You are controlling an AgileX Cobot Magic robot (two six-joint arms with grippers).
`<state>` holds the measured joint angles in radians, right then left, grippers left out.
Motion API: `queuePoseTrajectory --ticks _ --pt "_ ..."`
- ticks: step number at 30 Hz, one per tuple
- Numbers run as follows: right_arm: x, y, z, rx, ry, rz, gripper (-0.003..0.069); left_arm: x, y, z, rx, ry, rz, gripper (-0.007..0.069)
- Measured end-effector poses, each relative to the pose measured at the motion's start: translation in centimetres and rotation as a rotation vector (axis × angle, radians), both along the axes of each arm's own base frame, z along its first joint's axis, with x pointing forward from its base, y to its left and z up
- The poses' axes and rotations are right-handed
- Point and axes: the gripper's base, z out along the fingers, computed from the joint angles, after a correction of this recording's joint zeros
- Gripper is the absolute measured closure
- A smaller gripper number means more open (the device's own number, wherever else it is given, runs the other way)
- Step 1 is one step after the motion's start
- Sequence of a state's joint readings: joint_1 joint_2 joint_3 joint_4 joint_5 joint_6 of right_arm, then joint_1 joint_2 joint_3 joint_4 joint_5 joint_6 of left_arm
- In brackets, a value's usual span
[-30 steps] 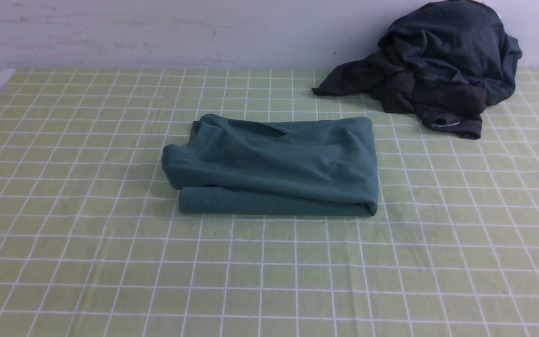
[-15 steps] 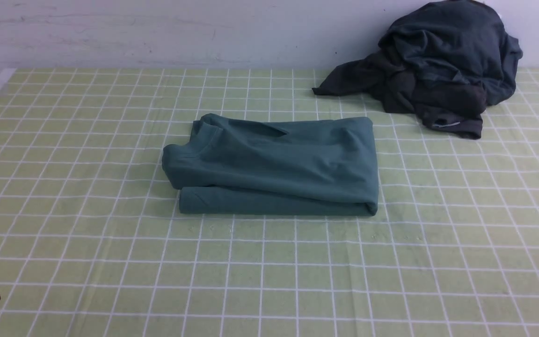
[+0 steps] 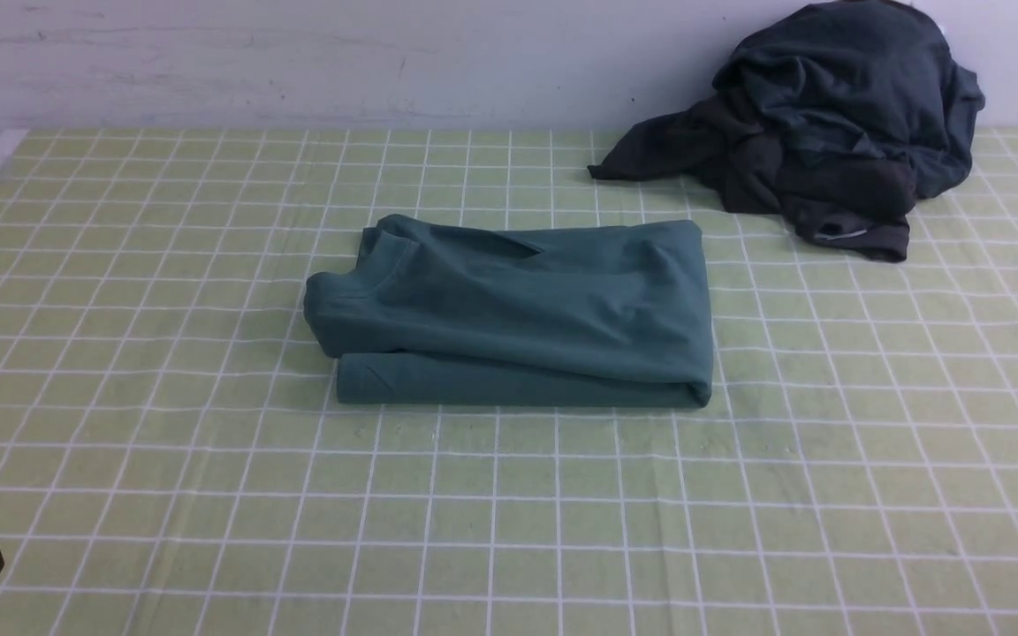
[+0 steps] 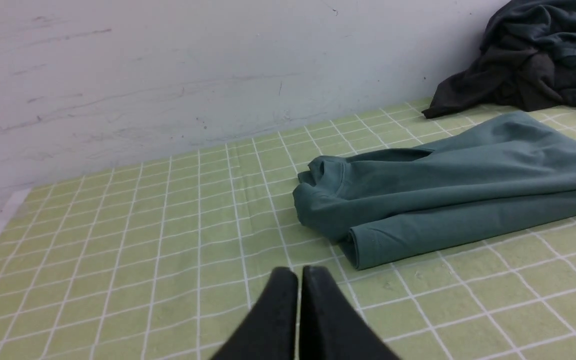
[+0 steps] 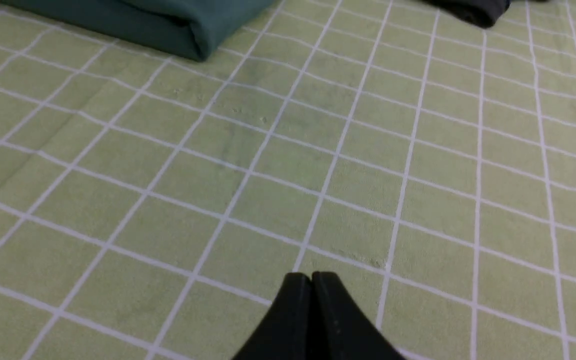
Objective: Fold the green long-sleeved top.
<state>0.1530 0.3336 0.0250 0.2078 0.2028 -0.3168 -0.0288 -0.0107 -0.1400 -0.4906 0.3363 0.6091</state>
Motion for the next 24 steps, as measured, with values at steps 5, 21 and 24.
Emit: queuePoseTrajectory --ticks 5,21,24 --pt "-1.4 -0.3 0.9 0.022 -0.145 -0.023 0.0664 0.0 0.0 0.0 -0.013 0.0 -0.003 0.0624" --pt "-2.2 -1.7 1.0 0.061 -0.195 -0.259 0.0664 0.0 -0.1 0.0 -0.015 0.001 -0.005 0.0624" --pt "-2.2 -1.7 1.0 0.066 -0.192 -0.255 0.0665 0.0 -0.1 0.0 -0.015 0.001 -0.005 0.0624"
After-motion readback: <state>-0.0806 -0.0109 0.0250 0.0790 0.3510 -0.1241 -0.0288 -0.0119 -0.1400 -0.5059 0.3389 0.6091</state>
